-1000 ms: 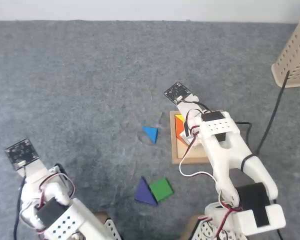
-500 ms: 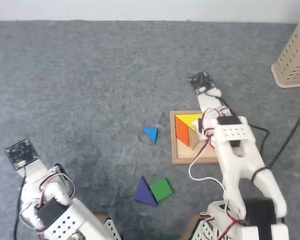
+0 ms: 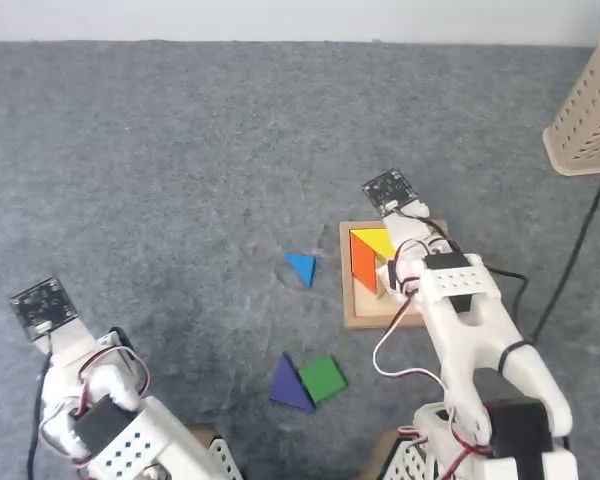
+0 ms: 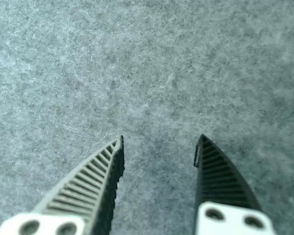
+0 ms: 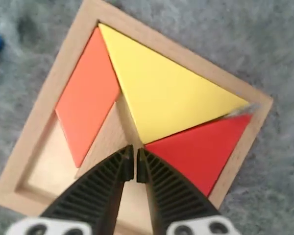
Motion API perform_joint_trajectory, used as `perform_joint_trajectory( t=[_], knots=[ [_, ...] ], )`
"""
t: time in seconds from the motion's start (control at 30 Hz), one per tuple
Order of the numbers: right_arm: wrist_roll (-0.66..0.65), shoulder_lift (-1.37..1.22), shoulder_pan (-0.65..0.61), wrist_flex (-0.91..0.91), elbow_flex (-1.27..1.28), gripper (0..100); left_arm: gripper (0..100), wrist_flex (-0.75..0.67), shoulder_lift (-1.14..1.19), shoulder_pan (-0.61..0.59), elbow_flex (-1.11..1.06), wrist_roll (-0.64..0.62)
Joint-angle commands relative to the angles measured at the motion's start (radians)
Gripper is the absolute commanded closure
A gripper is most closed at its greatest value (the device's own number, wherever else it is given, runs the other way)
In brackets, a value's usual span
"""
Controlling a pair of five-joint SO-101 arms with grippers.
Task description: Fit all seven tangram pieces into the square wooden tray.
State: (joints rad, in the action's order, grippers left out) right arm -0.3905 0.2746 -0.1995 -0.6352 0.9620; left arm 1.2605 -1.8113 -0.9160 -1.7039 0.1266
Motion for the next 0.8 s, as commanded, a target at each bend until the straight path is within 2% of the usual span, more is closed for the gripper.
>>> perform_joint_trajectory(
  t=[0.0, 0.27, 0.43, 0.57, 0.77],
  knots=[
    [-0.008, 0.059, -0.016, 0.031, -0.005, 99.1, 77, 0.003, -0.011, 0.002, 0.019, -0.009],
    [-0.008, -0.025, -0.016, 0.148, -0.025, 99.1, 77, 0.003, -0.011, 0.002, 0.019, -0.009],
    [0.005, -0.019, -0.008, 0.145, -0.054, 99.1, 77, 0.003, -0.011, 0.002, 0.019, -0.009],
    [0.078, 0.054, -0.008, 0.074, -0.052, 98.9, 77, 0.003, -0.011, 0.002, 0.019, -0.009],
    [0.078, 0.183, -0.027, 0.016, 0.025, 98.9, 77, 0.003, -0.011, 0.002, 0.019, -0.009]
  ],
)
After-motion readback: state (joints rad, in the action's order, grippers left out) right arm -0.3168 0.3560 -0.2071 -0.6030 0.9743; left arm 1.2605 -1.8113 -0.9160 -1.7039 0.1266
